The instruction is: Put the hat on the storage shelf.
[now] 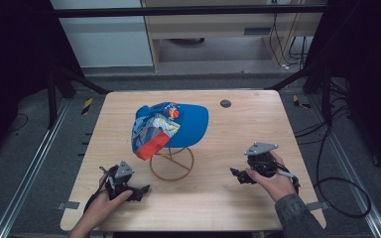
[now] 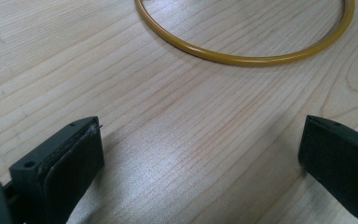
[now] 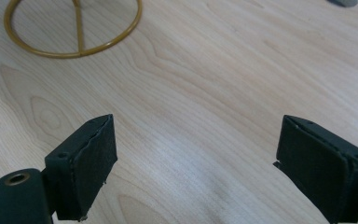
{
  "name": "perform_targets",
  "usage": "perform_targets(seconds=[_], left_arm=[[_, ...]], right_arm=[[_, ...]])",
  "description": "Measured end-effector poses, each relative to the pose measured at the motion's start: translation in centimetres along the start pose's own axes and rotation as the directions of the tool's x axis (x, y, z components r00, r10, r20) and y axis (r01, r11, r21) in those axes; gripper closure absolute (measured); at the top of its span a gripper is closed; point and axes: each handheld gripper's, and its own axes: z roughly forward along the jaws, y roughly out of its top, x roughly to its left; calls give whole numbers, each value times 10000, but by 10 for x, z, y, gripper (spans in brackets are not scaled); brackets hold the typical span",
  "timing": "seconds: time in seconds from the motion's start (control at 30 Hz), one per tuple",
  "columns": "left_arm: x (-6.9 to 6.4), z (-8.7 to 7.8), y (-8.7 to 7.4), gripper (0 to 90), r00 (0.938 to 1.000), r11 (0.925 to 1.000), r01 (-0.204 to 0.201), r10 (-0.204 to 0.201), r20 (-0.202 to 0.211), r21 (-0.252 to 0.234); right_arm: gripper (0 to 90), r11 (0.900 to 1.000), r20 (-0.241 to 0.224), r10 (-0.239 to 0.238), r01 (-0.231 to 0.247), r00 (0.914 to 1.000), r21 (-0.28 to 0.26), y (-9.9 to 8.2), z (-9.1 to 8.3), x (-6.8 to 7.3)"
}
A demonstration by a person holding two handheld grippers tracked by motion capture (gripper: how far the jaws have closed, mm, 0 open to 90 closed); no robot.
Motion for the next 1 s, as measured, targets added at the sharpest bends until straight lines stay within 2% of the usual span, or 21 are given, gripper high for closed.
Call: perform_targets(seconds=[0.43,0.63,1.0], left_arm=[[0,0,0,0,10000,10000,6,-6,-3,-1],[0,0,0,0,10000,10000,7,-7,-3,-5],[0,0,0,0,10000,10000,9,-9,-2,-3]], right_arm=[[123,9991,-74,384,-383,9992,185,-20,22,6],[123,9975,-4,665,-665,9978,246,-26,34,9],[104,9947,217,882,-892,9959,503,-35,49,17]])
